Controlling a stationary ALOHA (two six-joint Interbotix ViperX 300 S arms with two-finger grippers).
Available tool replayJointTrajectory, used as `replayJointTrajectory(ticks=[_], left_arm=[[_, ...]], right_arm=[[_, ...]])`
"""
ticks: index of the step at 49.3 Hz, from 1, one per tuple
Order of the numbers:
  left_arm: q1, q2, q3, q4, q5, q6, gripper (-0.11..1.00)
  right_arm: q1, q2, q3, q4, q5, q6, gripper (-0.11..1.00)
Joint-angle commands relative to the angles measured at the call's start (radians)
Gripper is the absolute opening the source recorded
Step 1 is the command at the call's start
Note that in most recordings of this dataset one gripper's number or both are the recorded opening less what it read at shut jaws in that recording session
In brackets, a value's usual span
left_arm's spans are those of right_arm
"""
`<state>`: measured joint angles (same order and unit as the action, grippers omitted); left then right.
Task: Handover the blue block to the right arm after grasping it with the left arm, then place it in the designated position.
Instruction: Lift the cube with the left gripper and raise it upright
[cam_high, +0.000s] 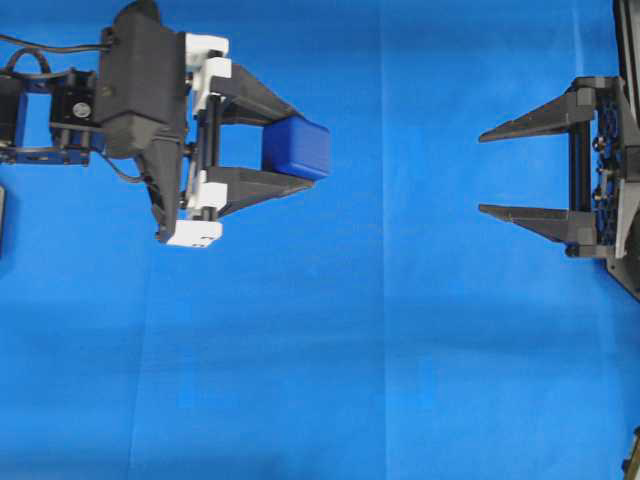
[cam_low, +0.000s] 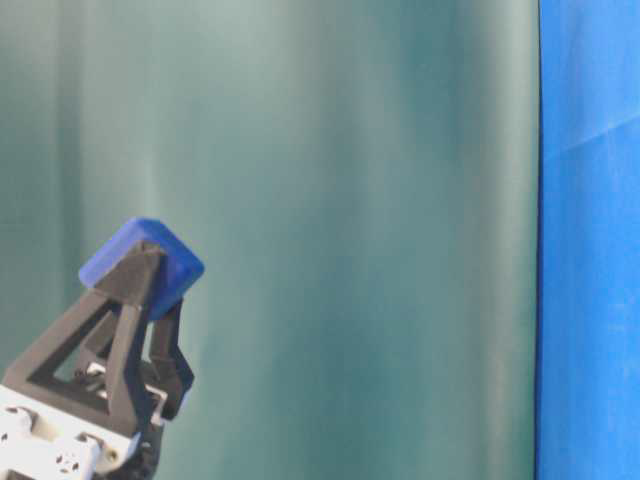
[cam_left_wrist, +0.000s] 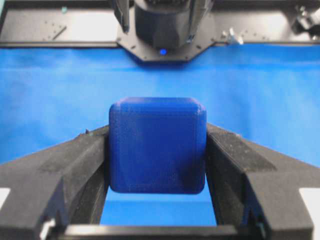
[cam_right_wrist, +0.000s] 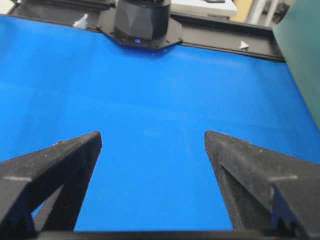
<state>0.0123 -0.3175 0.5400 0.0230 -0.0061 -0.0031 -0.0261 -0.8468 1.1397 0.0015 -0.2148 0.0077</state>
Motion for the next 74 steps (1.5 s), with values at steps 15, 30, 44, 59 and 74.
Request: replayJointTrajectory(ticks=[15,30,44,59,74], left_arm=[[-0.003,-0.034,0.005,-0.003,-0.031,-0.002,0.48],[-0.003,-0.034,0.005,-0.003,-0.031,-0.003,0.48],[-0.008,-0.034,0.005,-0.003,-0.034,-0.003,0.48],[-0.011,-0.034,0.005,-0.005,-0.037,-0.005,0.48],[-0.011,-0.034,0.005,-0.005,-0.037,-0.003,0.48]], right_arm=[[0.000,0.003,-0.034,-0.002,-0.012,-0.005,0.96],[0.000,-0.003,-0.043,-0.054,-0.009,-0.048,0.96],[0.000,-0.049,-0.067,-0.138,-0.003,-0.230,0.96],[0.000,-0.071,-0.084,-0.184,-0.002,-0.526,0.96],[0.000,-0.061,-0.084,-0.210,0.000,-0.747,0.96]])
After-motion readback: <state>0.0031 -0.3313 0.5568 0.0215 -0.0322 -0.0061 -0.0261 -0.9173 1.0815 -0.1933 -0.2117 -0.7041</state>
